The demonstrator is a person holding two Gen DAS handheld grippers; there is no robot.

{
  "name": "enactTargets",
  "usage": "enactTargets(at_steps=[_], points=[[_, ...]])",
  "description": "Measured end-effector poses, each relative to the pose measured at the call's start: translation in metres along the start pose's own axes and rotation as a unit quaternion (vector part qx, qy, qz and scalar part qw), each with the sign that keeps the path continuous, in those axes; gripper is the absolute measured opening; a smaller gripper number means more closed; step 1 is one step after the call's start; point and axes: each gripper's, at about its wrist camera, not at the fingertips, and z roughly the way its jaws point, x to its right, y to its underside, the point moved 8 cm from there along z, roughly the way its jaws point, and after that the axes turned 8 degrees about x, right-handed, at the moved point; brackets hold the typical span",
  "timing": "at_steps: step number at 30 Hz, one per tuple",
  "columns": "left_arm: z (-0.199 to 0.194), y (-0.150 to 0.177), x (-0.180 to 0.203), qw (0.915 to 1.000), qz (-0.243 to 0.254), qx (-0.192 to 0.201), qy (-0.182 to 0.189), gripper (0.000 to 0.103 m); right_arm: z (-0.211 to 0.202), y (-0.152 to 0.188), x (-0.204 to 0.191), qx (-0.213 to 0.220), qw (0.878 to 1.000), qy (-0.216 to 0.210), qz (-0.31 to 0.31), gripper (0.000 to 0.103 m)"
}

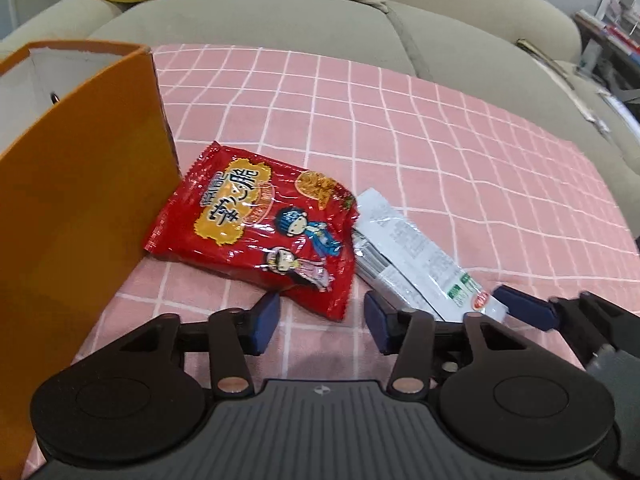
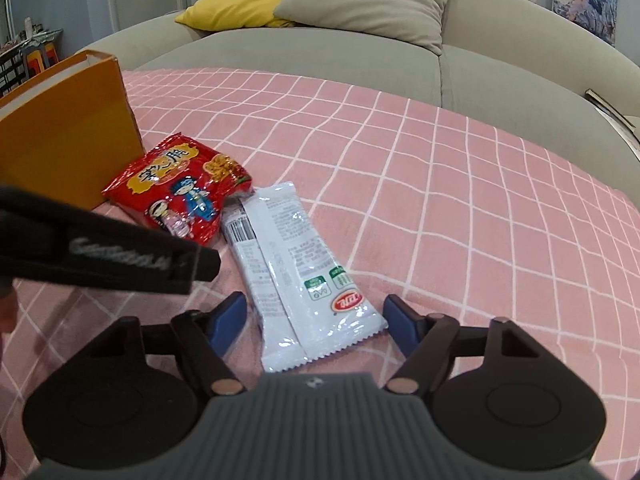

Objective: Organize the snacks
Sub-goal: 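Lower the left gripper over the red chip bag while the right approaches the white bar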

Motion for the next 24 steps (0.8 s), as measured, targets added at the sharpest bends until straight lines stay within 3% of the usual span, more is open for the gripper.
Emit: enactTargets(at_steps=[4,9,10,18,24], points=[[-0.002,0.001,-0.001,1.0,0.002,-0.005,0.002,0.025,-0.007,0.004,-0.004,-0.001,1.0,0.002,0.001,0.061],[-0.009,0.005,-0.007,0.9997,0.002,-0.02,0.017,0.014,-0.019,0.011,-0.01,-0.009,1.0,0.015,0.016,0.057],[-0.011,0.007,-0.009,0.9995,0.002,-0.023,0.02,0.008,-0.022,0.012,-0.011,-0.011,1.0,0.019,0.021,0.057],[-0.054,0.039,-0.022,0.9957,0.046,-0.046,0.065,0.006,-0.05,0.027,-0.029,-0.036,0.996,0.063,0.058,0.056],[-0.092,0.069,-0.033,0.9878,0.084,-0.074,0.108,0.006,-0.078,0.045,-0.036,-0.054,0.987,0.096,0.118,0.056]])
